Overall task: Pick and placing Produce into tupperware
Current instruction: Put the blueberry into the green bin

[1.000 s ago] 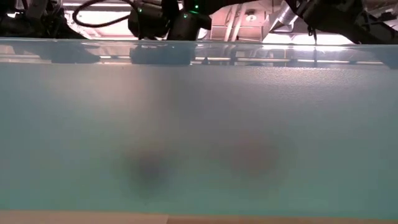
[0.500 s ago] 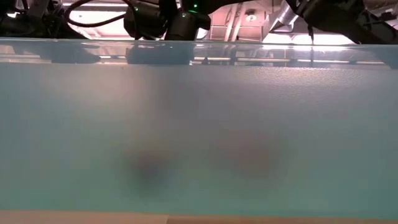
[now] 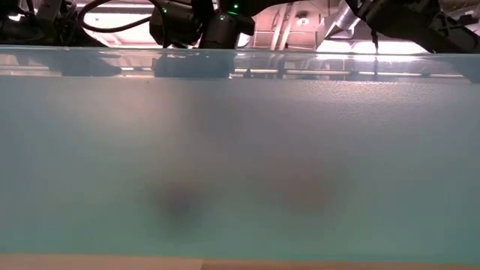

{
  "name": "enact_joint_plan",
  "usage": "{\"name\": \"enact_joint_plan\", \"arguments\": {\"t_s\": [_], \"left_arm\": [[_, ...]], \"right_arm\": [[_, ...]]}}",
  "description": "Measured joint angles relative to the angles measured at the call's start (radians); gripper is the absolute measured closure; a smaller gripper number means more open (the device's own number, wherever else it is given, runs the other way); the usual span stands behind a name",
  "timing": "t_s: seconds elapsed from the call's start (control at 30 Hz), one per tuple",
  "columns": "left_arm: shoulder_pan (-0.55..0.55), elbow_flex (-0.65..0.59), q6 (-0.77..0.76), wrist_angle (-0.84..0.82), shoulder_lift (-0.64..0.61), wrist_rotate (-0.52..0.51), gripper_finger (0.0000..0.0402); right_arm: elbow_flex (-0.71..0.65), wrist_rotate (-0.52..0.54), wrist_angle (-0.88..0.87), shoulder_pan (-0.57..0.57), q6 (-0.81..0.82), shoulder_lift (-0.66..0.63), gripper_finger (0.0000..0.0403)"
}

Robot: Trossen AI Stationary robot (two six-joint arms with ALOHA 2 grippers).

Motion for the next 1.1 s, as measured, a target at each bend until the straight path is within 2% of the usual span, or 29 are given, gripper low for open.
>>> {"name": "enact_joint_plan", "arguments": {"t_s": [0.3,0.5,0.77,1.1], "left_arm": [[0.0,0.0,0.0,-0.002,0.0,-0.013,0.0234],[0.0,0.0,-0.003,-0.004,0.0,0.067,0.0234],[0.0,0.0,0.01,0.029,0.0,0.049,0.0234],[0.0,0.0,0.016,0.045,0.0,0.048,0.0234]], "right_arm": [[0.0,-0.002,-0.062,-0.009,-0.045,0.0,0.0205],[0.0,-0.006,-0.091,-0.043,-0.097,-0.001,0.0211],[0.0,-0.013,-0.088,-0.064,-0.131,-0.002,0.021],[0.0,-0.092,-0.084,-0.061,-0.162,-0.002,0.0212]]}}
